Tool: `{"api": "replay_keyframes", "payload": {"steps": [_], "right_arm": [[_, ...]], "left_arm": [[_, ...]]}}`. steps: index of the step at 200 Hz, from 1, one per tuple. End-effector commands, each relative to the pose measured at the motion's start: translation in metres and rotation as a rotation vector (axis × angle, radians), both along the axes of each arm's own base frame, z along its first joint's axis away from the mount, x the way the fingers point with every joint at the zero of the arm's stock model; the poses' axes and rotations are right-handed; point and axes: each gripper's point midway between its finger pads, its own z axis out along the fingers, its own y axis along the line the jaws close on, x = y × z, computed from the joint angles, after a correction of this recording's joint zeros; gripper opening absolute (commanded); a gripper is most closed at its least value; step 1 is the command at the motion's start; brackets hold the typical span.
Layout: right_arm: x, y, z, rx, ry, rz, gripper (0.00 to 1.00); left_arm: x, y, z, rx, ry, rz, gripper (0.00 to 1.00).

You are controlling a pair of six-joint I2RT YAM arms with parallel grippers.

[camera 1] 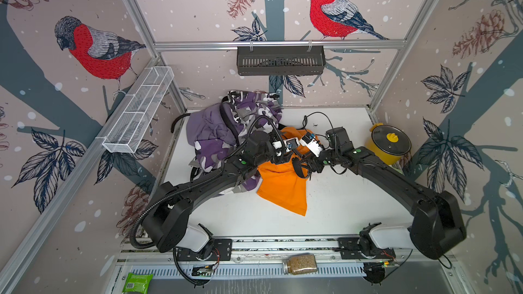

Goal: Remove the belt from the trousers

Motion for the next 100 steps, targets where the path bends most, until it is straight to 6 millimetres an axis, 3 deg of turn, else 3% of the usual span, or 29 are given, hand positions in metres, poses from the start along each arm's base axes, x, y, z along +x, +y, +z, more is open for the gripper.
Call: {"api": "replay_keyframes", "payload": {"steps": [1,34,73,91,100], "right_arm": [[-0.007,0.004,0.011,0.038,-0.006,0.047,0.00],[-0.008,-0.001,0.022,0.060,-0.028,0.040,0.00],[-0.003,-0.009,0.029,0.080,-0.050,0.003,0.00],[-0.002,-0.008,0.032,0.092,-0.054,0.004,0.00],[-0.002,-0.007,0.032,0.100,-0.051,0.012,0.00]], "left_arm": [[-0.001,-0.016,0.002,0.010,-0.023,-0.086,0.81],[0.000,-0.021,-0.023,0.037,0.066,-0.096,0.67],[-0.022,-0.026,-0.032,-0.009,0.169,-0.169,0.50],[-0.026,-0.027,-0.029,-0.027,0.182,-0.166,0.48],[-0.032,-0.026,-0.038,-0.018,0.196,-0.175,0.49]]}}
